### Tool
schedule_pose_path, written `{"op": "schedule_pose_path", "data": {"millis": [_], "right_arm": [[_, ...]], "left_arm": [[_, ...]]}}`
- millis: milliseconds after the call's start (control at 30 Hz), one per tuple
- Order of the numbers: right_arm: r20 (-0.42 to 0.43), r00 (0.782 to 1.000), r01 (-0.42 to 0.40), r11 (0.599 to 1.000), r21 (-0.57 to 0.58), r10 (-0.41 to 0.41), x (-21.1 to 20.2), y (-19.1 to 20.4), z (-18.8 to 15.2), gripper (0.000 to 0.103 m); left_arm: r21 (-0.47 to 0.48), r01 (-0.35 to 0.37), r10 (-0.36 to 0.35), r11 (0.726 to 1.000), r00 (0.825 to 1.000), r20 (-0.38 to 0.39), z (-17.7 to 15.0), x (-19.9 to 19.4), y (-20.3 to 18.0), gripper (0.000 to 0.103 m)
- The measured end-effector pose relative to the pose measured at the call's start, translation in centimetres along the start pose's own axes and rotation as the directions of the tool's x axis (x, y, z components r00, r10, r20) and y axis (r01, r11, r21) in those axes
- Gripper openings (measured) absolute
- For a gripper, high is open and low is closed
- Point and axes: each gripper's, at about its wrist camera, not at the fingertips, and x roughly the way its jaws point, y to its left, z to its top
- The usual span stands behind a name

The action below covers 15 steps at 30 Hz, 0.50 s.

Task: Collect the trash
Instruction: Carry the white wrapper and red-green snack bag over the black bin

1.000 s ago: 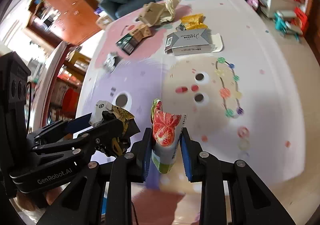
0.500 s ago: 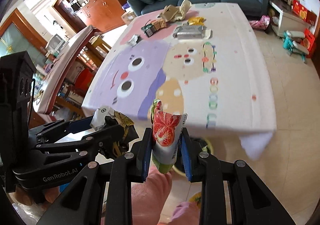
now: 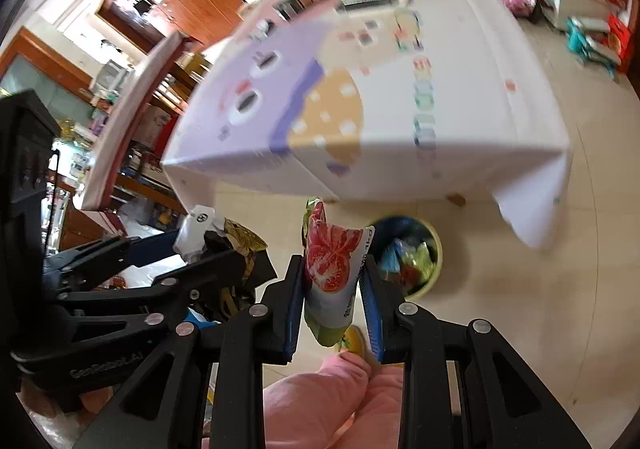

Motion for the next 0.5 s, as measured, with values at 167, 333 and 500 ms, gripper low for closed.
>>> {"op": "schedule_pose_path", "data": {"millis": [167,333,500], "right_arm": [[-0.033,0.999,0.026,0.998,0.058,-0.024,4.5,-2.5,-1.8,0.027],[-0.049,0.997,0.062,0.991,0.115,-0.056,10.4,-5.2,-2.9,0.027],[-0.051,0.998,0.053,0.979,0.197,-0.044,16.6,-8.7,-3.8,0.027]], "left_arm": [[0.0,0.033,-0.033,0.999,0.999,-0.029,-1.0,5.0,0.5,0.057],[-0.019,0.044,-0.045,0.999,0.998,-0.049,-1.5,11.0,1.9,0.057],[-0.054,0.069,-0.072,0.996,0.996,-0.056,-1.4,17.3,3.7,0.057]]}}
